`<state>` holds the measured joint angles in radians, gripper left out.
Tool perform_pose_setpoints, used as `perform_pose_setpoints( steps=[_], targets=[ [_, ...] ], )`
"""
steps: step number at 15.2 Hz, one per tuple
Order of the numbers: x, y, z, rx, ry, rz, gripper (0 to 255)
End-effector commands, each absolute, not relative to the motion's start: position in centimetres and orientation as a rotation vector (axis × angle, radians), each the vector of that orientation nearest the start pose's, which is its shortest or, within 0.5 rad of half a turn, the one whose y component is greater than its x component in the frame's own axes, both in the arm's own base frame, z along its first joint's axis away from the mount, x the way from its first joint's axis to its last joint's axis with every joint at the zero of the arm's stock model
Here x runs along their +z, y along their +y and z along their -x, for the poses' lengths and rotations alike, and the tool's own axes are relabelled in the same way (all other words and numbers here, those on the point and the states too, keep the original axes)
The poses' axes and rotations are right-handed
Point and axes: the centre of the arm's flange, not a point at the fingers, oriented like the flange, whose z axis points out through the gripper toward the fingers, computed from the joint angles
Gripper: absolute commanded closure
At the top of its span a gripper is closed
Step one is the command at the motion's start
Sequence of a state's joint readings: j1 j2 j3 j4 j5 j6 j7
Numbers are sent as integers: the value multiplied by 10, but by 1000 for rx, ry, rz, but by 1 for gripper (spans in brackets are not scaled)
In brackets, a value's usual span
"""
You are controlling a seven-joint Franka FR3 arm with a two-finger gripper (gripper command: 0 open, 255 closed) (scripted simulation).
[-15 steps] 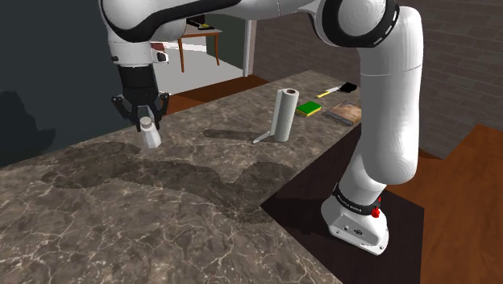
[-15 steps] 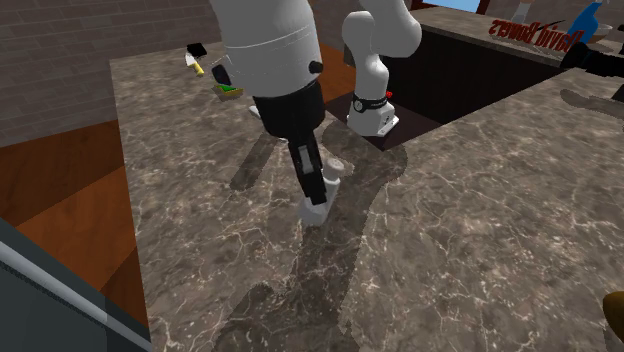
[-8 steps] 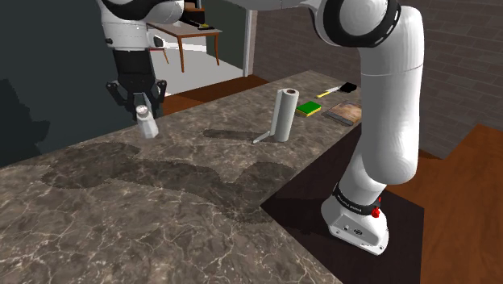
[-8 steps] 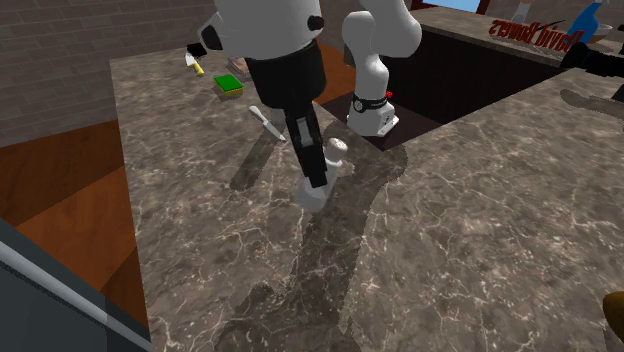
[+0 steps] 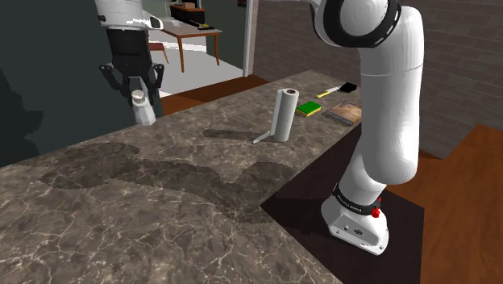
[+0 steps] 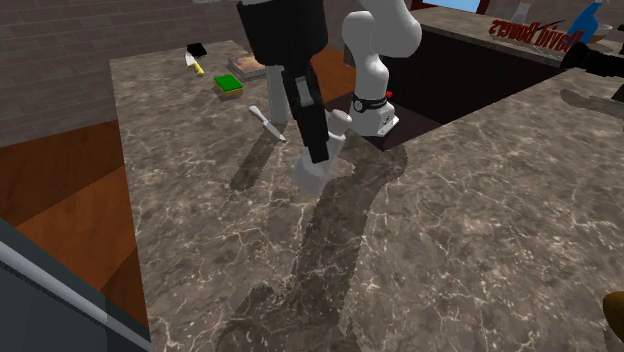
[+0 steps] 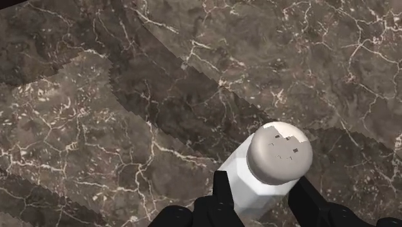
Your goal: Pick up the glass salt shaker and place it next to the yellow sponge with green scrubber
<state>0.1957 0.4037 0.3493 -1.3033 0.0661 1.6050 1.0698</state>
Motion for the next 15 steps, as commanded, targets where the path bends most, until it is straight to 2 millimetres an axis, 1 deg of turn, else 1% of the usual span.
perform_pose_setpoints(
  steps=[1, 15],
  targets=[
    [526, 313, -586, 305, 827, 2929, 255],
    [526, 149, -501, 305, 827, 2929, 255]
  ],
)
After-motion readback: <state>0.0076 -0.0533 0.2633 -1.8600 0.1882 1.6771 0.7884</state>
